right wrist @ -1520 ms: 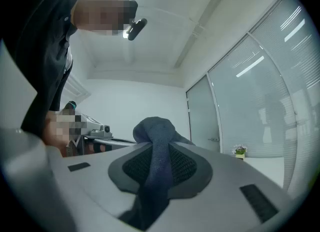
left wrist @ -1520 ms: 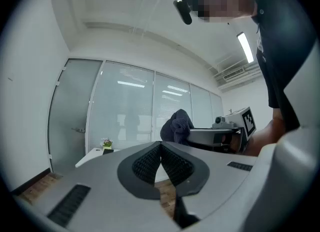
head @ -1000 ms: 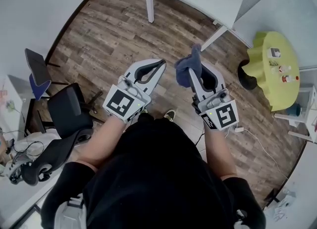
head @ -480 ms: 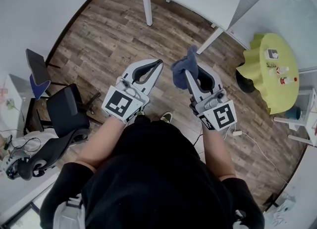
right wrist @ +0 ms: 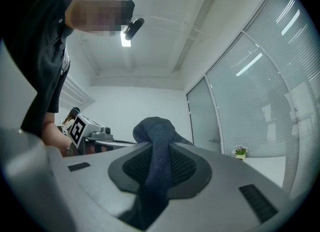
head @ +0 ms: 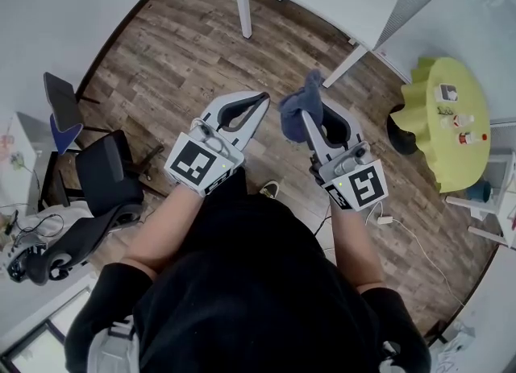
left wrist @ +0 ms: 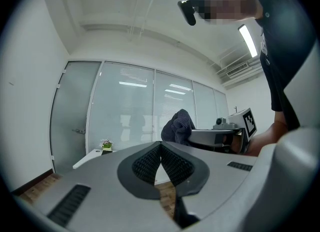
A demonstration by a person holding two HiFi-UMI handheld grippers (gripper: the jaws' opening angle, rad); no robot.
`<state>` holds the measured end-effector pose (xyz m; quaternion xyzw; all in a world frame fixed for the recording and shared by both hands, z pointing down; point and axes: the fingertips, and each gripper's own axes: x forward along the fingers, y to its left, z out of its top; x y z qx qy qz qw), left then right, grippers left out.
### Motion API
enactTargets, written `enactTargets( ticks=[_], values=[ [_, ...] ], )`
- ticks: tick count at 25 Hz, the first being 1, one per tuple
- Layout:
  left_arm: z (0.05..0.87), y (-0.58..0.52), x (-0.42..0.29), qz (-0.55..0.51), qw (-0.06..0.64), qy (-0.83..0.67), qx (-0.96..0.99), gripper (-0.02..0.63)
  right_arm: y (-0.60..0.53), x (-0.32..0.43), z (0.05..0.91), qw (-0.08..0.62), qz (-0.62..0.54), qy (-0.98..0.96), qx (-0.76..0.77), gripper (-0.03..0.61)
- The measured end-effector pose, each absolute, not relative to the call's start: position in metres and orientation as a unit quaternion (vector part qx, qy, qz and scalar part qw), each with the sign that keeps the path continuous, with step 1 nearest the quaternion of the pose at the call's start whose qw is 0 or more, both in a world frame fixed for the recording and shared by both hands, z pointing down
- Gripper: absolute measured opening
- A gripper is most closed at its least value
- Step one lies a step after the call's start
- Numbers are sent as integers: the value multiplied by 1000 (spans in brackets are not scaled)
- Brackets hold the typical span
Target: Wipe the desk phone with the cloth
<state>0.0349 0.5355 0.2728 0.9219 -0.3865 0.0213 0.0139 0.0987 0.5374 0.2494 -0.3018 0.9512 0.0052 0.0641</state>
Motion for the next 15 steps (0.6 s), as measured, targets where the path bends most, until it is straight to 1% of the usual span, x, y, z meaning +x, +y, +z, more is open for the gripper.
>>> enactTargets(
  ticks=[7, 15],
  values=[
    [277, 501, 23, 16, 15, -368, 930, 11, 504, 81, 252, 55, 6, 949, -310, 89],
    [275, 449, -8, 10, 12, -348, 937, 11, 456, 48, 247, 51, 11, 943, -327, 89]
  ],
)
